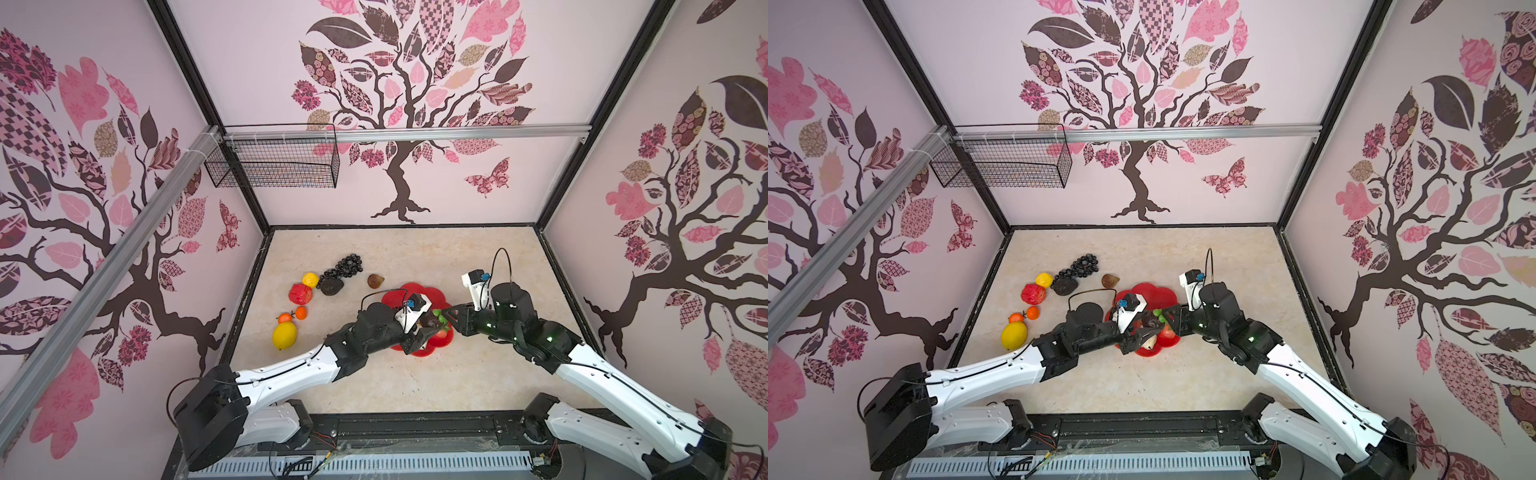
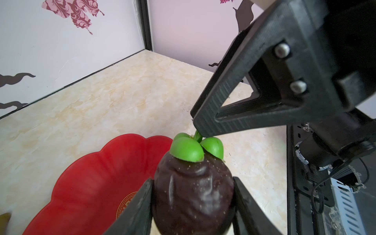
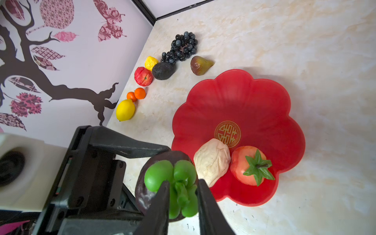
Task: Arrange fruit in a fruit bowl
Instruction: Place the fruit in the fruit bowl.
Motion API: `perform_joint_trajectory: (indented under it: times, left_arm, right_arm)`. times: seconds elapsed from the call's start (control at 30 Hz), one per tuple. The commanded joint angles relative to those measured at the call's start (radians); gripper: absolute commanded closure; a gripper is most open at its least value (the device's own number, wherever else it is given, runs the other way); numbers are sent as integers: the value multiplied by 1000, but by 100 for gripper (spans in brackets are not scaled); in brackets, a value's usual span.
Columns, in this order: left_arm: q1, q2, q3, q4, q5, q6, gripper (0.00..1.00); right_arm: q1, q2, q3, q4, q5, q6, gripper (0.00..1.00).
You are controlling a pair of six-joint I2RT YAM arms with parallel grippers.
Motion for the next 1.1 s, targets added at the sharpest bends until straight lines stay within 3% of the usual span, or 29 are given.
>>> perform_joint_trajectory:
  times: [0.0,0.33,0.63,0.7,0.8,0.97,1.07]
  left_arm:
    - [-5,-19,-26,29,15,14,58]
    - [-8,-10,-19,28,6,10,57]
    - [13,-74,-18,-81,-48,-94,14]
    - [42,-149,-54,-91,-124,-161,8]
    - [123,-287,-113,-165,-204,-274,8]
    - [142,-517,-199,-322,-531,-345,7]
    - [145,-564,-210,-430,-682,-385,7]
  right_arm:
    - [-1,7,16,11,-13,-4,80]
    - [0,18,16,8,-24,-9,90]
    - [26,91,79,-30,228,-148,95]
    - [26,114,80,-2,258,-169,95]
    - [33,170,86,39,272,-202,95]
    - [67,286,107,101,344,-254,95]
    - [76,356,125,122,386,-274,95]
